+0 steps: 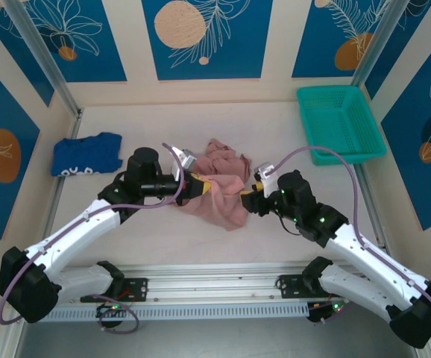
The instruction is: Fold the inside-out t-shirt
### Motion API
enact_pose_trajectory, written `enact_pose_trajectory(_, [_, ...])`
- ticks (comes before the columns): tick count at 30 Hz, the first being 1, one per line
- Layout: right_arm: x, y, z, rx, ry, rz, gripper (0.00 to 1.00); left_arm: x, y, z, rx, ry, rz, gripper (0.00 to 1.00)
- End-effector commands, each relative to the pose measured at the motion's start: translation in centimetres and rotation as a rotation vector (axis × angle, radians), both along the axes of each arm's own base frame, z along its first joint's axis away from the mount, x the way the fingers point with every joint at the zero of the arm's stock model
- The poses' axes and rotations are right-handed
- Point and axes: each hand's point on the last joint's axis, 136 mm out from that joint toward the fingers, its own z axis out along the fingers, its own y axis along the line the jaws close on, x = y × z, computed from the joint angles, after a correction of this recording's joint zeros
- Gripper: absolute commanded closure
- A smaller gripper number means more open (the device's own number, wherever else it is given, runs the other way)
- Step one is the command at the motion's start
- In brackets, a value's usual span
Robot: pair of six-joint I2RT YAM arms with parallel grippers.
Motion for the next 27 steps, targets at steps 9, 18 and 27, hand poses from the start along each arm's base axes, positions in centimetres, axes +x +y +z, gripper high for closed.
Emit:
enact_pose_trajectory(9, [3.4,2.1,0.5,0.135,0.155,-0.016,0.52,0.2,0.4,2.1,-0.024,-0.069,-0.003,1.0])
enact_pose_trajectory(18, [2.3,2.7,3.1,0.288,0.22,0.047,1.0,1.6,1.6,-0.1,0.046,-0.07,0.1,1.0])
enact_pose_trajectory(27, [0.4,3.4,10.3,0.619,0.309,0.231,1.0,5.1,4.7,-6.7,0.226,-0.007,0.312,0.95])
